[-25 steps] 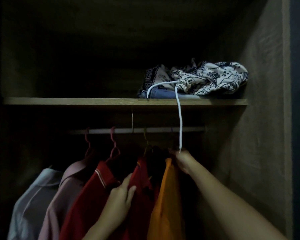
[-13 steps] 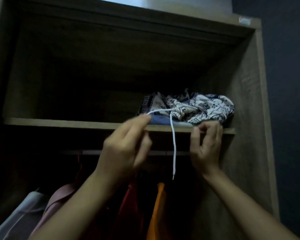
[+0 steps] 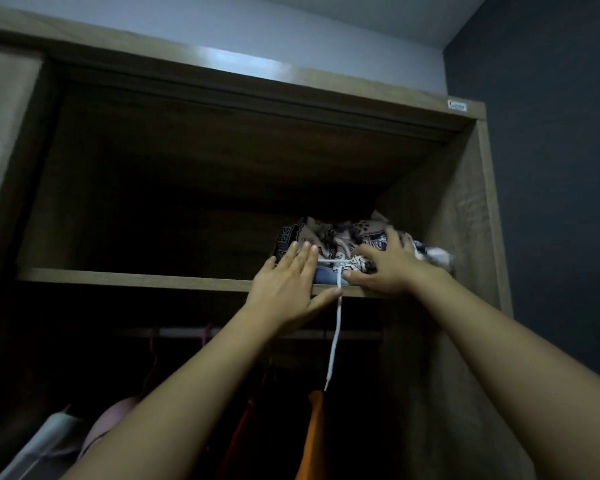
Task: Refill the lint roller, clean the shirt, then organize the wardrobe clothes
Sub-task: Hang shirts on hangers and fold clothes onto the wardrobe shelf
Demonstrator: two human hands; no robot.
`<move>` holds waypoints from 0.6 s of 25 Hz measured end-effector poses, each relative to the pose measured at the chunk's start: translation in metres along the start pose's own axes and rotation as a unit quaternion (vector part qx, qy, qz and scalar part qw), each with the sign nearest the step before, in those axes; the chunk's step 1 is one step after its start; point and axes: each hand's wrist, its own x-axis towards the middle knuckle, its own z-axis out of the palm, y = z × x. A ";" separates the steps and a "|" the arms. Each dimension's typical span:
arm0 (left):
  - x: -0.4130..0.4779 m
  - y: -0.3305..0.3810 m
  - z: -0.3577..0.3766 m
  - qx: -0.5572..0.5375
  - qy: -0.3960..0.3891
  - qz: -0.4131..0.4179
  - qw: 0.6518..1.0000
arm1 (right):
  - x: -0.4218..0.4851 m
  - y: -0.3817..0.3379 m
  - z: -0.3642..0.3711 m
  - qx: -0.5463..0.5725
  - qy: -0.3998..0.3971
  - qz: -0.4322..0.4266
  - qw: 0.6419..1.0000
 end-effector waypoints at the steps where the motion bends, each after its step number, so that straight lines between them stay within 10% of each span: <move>1: 0.000 0.000 -0.001 -0.001 -0.007 0.003 1.000 | -0.003 0.005 0.001 -0.001 0.000 0.004 1.000; 11: -0.009 0.034 -0.074 -0.205 0.127 0.061 0.969 | -0.089 0.022 -0.066 0.123 0.222 -0.231 0.939; 15: -0.043 0.074 -0.100 -0.346 0.164 0.113 0.917 | -0.152 0.037 -0.097 0.196 0.173 -0.233 0.937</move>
